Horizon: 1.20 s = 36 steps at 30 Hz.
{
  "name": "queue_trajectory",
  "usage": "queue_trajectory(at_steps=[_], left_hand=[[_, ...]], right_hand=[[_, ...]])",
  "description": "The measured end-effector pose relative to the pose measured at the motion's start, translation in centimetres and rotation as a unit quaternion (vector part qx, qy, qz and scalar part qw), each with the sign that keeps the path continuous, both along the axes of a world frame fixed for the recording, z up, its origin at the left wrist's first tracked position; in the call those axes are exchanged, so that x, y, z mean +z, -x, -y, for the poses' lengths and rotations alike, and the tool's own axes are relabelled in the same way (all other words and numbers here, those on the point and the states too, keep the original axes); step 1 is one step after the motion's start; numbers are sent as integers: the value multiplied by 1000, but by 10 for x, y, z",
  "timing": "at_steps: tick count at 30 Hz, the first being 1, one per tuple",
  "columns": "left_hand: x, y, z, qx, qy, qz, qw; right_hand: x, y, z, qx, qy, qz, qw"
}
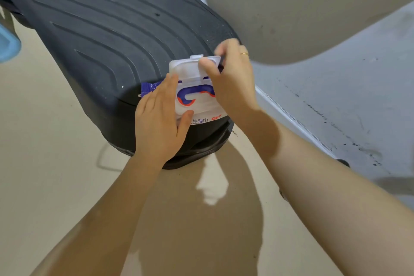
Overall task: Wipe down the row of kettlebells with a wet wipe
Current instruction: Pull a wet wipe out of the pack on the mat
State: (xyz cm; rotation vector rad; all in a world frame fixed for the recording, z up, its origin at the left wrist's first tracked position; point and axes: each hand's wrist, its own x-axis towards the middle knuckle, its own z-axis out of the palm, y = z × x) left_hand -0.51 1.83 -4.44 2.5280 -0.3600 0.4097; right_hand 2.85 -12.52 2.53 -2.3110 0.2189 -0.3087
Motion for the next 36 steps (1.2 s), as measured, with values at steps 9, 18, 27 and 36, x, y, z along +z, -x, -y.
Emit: queue_trajectory(at_steps=[9,18,27,36], left_hand=[[0,-4,7,39,-21,19,999],[-4,-5,8,35,-37,35,998],[-7,-6,6,25,-41,57,997],[-10,-7,4,15,-48,78,996]], right_hand=[[-10,12,6,230,227,-74,943],[6,11,-7,260,466,-67,843],[0,9,-12,194,462,-83,861],[-16,19,11,145,131,57,979]])
